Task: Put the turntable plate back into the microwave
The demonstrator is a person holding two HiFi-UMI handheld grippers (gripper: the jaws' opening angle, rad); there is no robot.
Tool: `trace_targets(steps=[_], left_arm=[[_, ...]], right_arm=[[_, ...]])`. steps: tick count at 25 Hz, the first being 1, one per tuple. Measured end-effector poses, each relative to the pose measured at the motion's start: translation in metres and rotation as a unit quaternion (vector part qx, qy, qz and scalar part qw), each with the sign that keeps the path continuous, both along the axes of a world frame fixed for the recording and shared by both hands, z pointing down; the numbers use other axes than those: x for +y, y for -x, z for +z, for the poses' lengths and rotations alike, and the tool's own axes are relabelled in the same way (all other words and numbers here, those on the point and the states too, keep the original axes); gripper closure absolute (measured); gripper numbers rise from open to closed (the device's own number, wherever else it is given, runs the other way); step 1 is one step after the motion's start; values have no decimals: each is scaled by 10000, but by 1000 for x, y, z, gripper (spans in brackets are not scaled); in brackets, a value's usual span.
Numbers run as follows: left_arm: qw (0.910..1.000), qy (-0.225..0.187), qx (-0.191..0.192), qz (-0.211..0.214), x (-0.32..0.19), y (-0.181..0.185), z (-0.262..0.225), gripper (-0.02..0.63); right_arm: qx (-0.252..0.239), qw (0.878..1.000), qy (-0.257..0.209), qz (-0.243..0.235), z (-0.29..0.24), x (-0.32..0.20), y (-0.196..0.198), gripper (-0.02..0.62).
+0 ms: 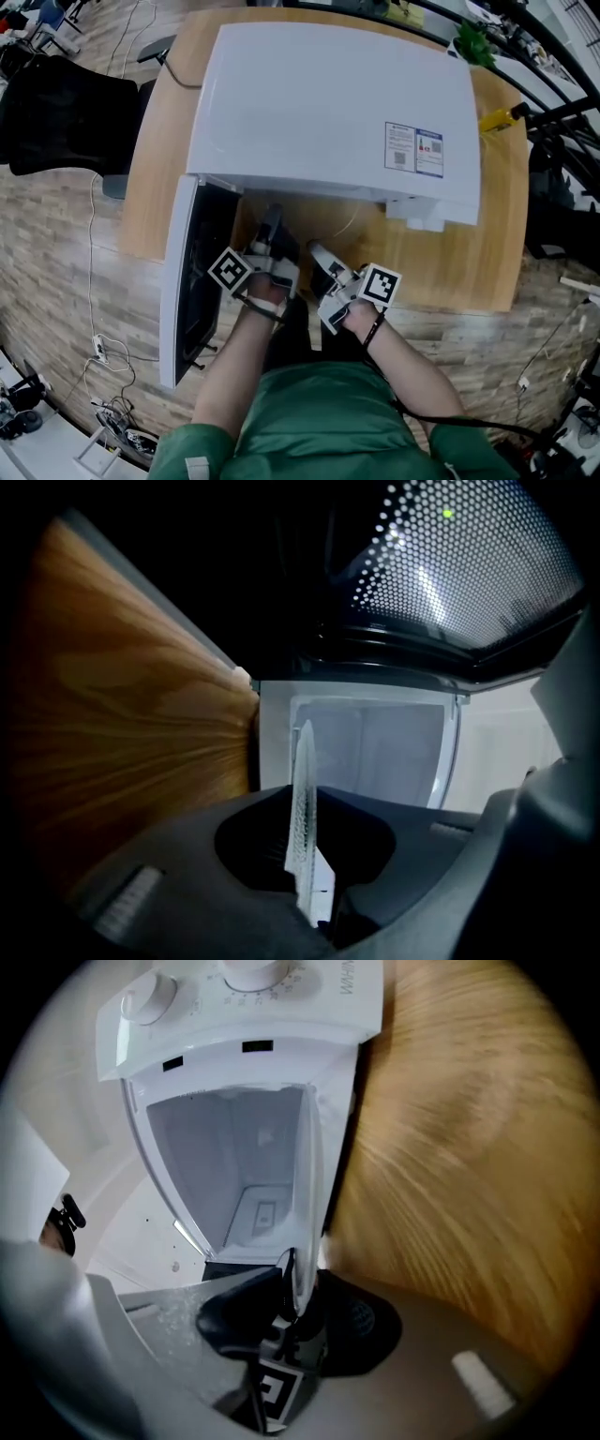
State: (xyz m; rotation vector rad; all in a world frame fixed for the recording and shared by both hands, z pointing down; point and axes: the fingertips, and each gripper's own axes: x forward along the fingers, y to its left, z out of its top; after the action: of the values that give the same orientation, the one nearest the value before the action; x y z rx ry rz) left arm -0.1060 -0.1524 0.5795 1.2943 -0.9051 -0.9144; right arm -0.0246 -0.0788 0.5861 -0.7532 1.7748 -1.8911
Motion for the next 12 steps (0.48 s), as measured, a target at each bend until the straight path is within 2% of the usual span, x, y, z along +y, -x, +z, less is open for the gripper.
trace_targets(steps=[3, 5, 9, 12], left_arm=[[10000, 42, -41, 51, 2, -2, 2, 563], [9999, 83, -101, 109, 4, -3, 3, 561], [9986, 149, -385, 342, 4, -5, 3, 554], [9959, 201, -680, 563, 11, -6, 7, 479]], right_arm=[[205, 9996, 85, -154, 6, 2, 8, 492], [302, 9993, 182, -136, 11, 4, 7, 546], [176, 9996, 237, 16, 8, 2, 5, 555], [150, 9995, 282, 68, 6, 0, 5, 557]])
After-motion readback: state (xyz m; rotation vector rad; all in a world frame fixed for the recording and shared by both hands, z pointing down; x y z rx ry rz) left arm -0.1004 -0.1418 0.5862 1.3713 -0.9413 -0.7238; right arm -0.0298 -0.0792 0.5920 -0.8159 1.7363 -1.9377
